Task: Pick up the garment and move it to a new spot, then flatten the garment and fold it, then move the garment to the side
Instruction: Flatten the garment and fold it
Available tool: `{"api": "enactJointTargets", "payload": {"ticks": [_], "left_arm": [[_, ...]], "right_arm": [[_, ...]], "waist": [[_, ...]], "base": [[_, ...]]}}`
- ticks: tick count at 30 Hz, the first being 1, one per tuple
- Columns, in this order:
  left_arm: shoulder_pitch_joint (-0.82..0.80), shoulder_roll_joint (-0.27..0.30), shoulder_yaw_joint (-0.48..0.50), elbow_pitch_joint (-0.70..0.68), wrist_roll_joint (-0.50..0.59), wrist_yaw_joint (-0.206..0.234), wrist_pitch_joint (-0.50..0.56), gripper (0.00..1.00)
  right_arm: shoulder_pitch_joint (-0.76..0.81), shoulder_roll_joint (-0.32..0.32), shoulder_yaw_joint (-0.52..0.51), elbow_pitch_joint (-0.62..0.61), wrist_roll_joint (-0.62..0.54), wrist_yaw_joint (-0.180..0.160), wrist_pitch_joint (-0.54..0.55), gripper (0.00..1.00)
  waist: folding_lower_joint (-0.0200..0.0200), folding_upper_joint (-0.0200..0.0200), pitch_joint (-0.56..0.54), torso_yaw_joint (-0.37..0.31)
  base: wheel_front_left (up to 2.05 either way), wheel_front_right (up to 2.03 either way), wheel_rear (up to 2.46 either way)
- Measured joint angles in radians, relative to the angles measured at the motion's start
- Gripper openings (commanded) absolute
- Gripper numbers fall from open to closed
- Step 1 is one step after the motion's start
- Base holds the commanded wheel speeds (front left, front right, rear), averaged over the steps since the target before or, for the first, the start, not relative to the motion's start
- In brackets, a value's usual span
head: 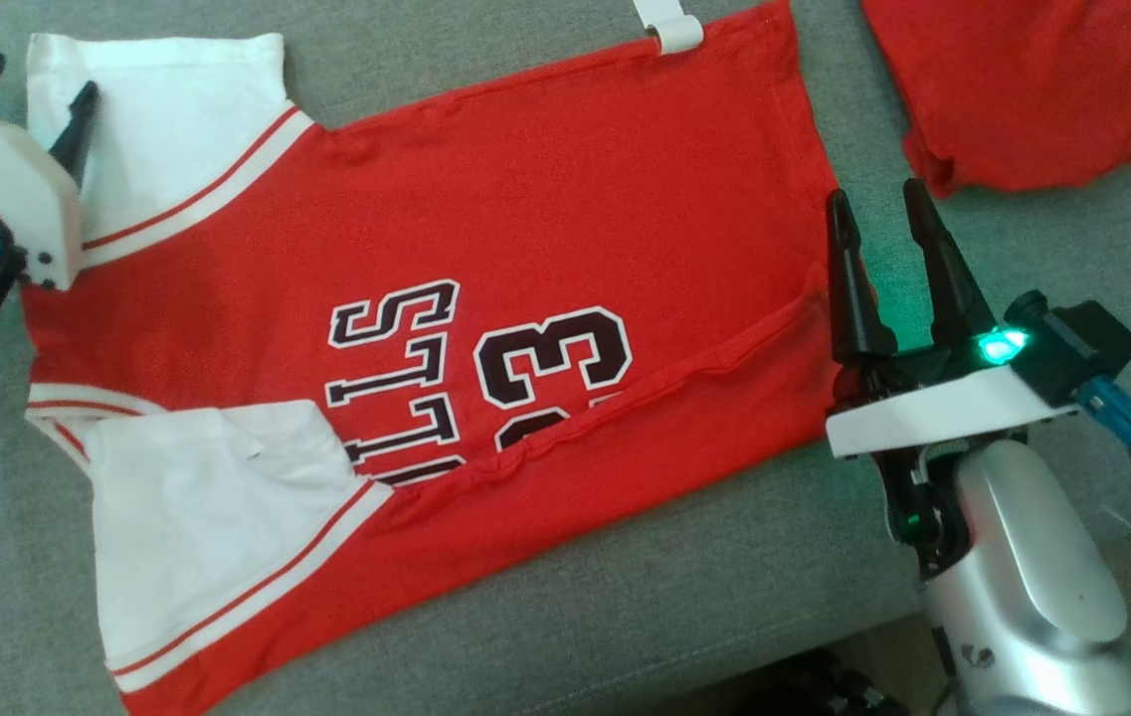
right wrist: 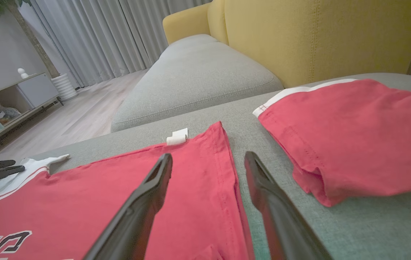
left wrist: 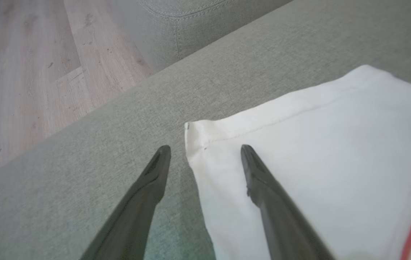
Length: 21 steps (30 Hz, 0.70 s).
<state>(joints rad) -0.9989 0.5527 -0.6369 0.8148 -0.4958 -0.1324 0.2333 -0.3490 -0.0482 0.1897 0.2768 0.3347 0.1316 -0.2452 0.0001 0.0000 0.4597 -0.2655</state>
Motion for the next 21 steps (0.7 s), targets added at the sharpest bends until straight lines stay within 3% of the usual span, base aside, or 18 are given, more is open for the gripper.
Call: {"api": "enactJointTargets", "payload": {"ticks": [12, 13, 14, 21], "left_arm": [[-0.07, 0.008, -0.081, 0.056, -0.118, 0.0, 0.012, 1.0], [-0.074, 0.008, -0.091, 0.052, -0.136, 0.0, 0.022, 0.41], [-0.081, 0.009, -0.109, 0.046, -0.159, 0.0, 0.033, 0.0], [-0.08, 0.011, -0.199, 0.014, -0.217, 0.0, -0.029, 0.0]], "right_arm": [[-0.014, 0.0, 0.007, 0.004, 0.0, 0.0, -0.003, 1.0], [-0.014, 0.0, 0.007, 0.009, 0.0, 0.0, -0.003, 1.0], [-0.014, 0.0, 0.006, 0.013, 0.0, 0.0, -0.003, 1.0], [-0.018, 0.0, -0.022, 0.027, -0.016, 0.0, -0.003, 1.0]], "waist": [[-0.0002, 0.0, 0.034, -0.011], [-0.0001, 0.0, 0.036, -0.011], [-0.0002, 0.0, 0.038, -0.009], [-0.0001, 0.0, 0.018, 0.015]], "base": [[0.0, 0.0, 0.0], [0.0, 0.0, 0.0], [0.0, 0.0, 0.0], [0.0, 0.0, 0.0]]}}
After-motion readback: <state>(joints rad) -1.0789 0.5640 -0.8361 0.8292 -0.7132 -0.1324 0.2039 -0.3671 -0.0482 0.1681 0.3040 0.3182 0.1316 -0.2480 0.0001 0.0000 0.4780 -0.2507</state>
